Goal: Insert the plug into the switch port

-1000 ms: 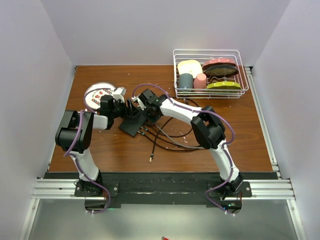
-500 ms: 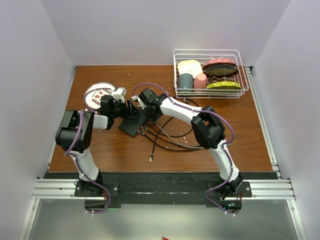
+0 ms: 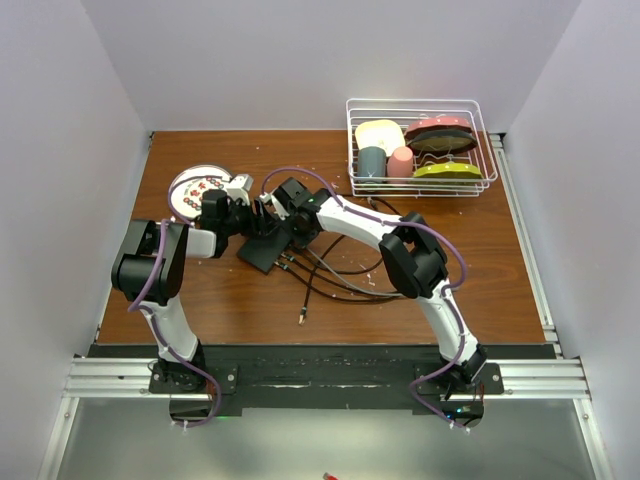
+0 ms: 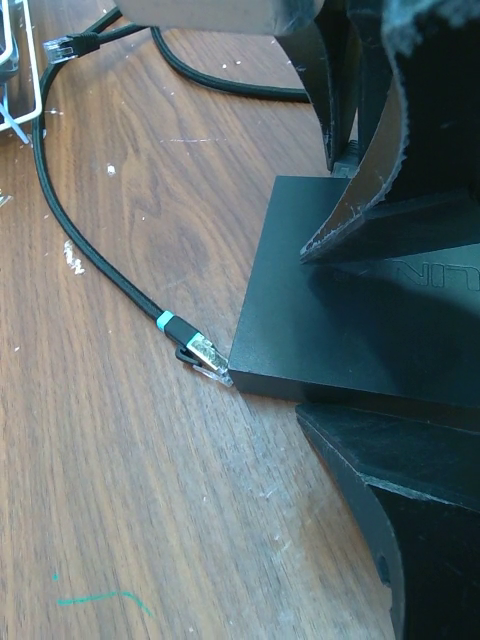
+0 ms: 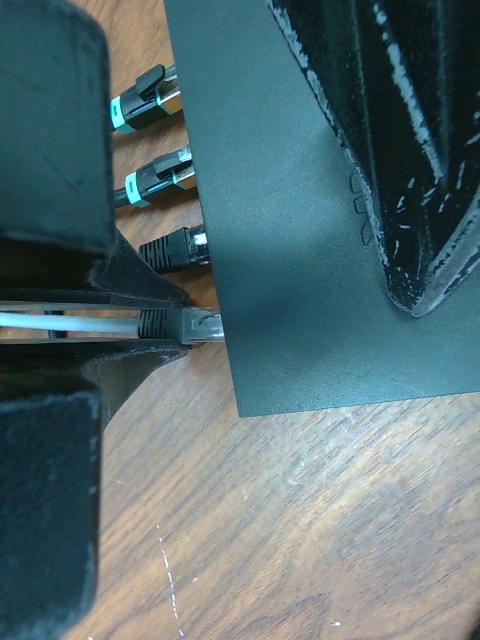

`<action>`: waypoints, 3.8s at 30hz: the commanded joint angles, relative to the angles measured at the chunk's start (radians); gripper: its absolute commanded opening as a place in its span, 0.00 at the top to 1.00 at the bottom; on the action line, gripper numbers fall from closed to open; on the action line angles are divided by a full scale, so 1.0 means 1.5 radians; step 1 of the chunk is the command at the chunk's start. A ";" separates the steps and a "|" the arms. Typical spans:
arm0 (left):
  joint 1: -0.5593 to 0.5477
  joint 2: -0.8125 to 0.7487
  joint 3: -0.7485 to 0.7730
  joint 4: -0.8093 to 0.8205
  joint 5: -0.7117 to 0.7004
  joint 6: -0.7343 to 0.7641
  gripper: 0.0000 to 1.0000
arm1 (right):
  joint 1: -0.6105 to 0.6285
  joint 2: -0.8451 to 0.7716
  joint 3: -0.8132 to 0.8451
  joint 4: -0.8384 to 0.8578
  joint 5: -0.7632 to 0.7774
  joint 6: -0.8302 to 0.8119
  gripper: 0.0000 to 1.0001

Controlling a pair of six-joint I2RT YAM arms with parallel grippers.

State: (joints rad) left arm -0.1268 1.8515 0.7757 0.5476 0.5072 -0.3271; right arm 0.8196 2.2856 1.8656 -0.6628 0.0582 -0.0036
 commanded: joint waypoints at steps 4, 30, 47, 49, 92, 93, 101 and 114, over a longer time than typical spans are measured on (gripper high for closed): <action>-0.011 0.005 0.020 0.006 0.013 0.017 0.39 | 0.008 0.010 0.041 0.023 -0.004 -0.004 1.00; -0.030 0.019 0.039 -0.009 0.056 0.046 0.53 | 0.008 0.028 0.074 0.040 -0.013 -0.056 1.00; -0.040 0.042 0.063 -0.050 0.090 0.044 0.61 | 0.008 -0.036 -0.027 0.199 0.015 -0.015 1.00; -0.042 0.046 0.068 -0.055 0.091 0.047 0.62 | 0.008 -0.040 -0.031 0.207 0.015 -0.015 1.00; -0.081 0.079 0.091 -0.105 0.119 0.067 0.71 | -0.017 -0.108 -0.094 0.352 -0.037 -0.023 1.00; -0.083 0.081 0.092 -0.108 0.119 0.069 0.71 | -0.018 -0.109 -0.095 0.357 -0.037 -0.025 1.00; -0.091 0.086 0.102 -0.123 0.106 0.077 0.72 | -0.019 -0.142 -0.126 0.401 -0.037 -0.035 1.00; -0.098 0.096 0.111 -0.137 0.088 0.081 0.73 | -0.020 -0.172 -0.148 0.422 -0.033 -0.048 1.00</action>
State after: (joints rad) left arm -0.1905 1.9541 0.9482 0.4805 0.5240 -0.2153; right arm 0.7776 2.1551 1.5982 -0.3641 0.0433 -0.0505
